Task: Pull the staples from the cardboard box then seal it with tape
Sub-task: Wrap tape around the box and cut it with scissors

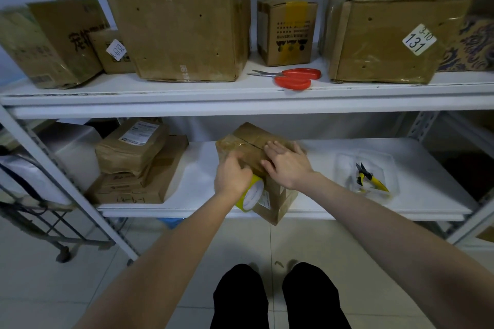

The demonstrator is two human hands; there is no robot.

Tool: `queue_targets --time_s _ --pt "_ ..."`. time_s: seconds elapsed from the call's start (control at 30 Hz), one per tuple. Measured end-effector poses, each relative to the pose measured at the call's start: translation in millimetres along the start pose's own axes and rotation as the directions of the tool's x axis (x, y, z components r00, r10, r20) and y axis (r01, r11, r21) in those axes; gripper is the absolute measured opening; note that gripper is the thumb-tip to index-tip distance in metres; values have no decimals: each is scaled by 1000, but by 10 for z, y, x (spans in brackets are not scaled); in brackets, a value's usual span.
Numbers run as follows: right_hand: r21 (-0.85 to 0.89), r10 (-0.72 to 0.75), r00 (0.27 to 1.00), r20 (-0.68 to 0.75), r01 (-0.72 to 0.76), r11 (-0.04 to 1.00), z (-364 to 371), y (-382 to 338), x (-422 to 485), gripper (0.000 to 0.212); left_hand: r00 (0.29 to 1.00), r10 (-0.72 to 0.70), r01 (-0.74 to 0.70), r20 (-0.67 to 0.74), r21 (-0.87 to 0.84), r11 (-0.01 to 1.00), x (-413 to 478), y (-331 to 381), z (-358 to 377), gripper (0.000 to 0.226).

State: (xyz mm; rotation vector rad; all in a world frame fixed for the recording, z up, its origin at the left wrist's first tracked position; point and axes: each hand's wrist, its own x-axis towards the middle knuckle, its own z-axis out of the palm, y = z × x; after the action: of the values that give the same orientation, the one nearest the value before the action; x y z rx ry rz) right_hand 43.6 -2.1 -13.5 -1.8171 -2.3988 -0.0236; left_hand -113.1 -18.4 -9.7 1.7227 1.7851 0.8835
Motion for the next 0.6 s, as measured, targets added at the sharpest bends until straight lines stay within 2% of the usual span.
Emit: queue_targets --time_s 0.03,0.1,0.17,0.27,0.43,0.6 --pt "-12 11 1000 -1 -11 1000 12 -18 -28 58 996 -88 88 4 7 996 -9 -13 -9 27" --pt "-54 19 1000 -22 -20 998 23 -84 -76 66 971 -199 197 134 34 980 -21 -37 -18 27" --pt "-119 -2 1000 -22 0 993 36 -146 -123 70 955 -221 222 196 19 975 -21 -61 -28 21" --pt "-185 -8 999 38 15 983 74 -182 -160 70 951 -236 242 200 -9 970 -28 -112 -17 17" --pt "-203 -7 994 109 29 979 45 -196 -111 64 942 -276 283 192 -11 959 46 -139 -3 37" --pt "-233 -7 992 124 36 972 25 -182 -77 63 924 -316 309 217 66 949 57 -205 84 57"
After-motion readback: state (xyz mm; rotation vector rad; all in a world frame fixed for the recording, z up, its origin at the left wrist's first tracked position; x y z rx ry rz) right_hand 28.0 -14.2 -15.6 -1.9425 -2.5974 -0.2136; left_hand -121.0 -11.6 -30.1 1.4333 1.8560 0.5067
